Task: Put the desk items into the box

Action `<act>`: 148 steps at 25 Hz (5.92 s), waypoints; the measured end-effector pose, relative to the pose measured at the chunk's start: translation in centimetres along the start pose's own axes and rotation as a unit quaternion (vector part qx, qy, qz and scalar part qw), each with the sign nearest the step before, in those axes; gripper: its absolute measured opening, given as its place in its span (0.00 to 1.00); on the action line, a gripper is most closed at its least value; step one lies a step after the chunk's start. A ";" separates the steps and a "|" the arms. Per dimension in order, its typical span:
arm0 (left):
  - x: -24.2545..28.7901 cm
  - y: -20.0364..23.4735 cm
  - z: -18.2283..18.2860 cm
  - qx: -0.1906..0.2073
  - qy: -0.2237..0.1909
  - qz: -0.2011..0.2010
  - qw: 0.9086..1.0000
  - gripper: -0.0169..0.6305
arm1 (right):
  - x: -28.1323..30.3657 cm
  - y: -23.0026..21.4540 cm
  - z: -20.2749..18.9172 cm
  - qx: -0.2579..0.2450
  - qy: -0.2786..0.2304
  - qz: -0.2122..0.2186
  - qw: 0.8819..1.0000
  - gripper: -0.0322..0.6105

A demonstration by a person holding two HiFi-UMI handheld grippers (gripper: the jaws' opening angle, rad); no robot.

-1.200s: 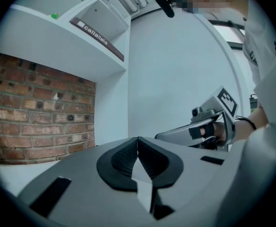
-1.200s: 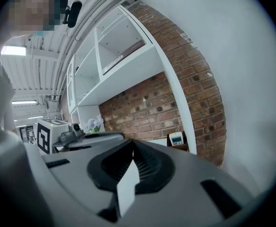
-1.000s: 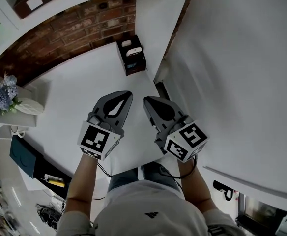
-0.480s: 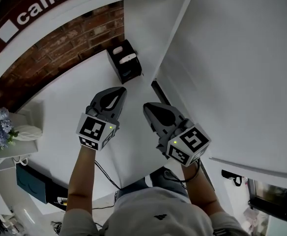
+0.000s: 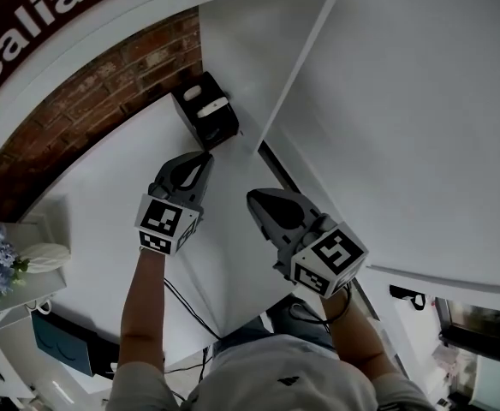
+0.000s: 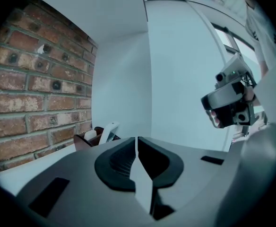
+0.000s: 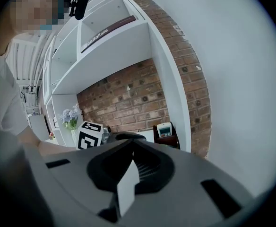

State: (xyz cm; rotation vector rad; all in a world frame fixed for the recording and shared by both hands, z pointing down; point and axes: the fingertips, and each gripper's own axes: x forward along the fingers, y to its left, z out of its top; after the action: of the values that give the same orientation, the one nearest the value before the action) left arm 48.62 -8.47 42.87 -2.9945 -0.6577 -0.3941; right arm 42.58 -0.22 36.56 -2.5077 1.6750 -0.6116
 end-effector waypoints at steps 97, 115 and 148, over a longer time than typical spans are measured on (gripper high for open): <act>-15.5 -8.7 7.6 0.015 -0.069 0.274 0.959 0.14 | -3.5 8.9 1.3 -0.057 -0.019 0.200 0.978 0.06; -24.8 -14.6 7.2 0.003 -0.084 0.410 0.908 0.14 | -5.9 16.7 -1.2 -0.094 0.003 0.334 0.938 0.06; -54.2 -22.7 0.1 -0.051 -0.067 0.622 0.779 0.14 | -8.7 46.1 -10.0 -0.141 0.082 0.545 0.823 0.06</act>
State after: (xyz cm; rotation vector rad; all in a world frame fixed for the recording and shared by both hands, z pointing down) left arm -8.37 -9.84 28.72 -2.7535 1.3567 -0.0914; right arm -4.14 -9.44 30.83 -1.1545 2.9422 -0.4345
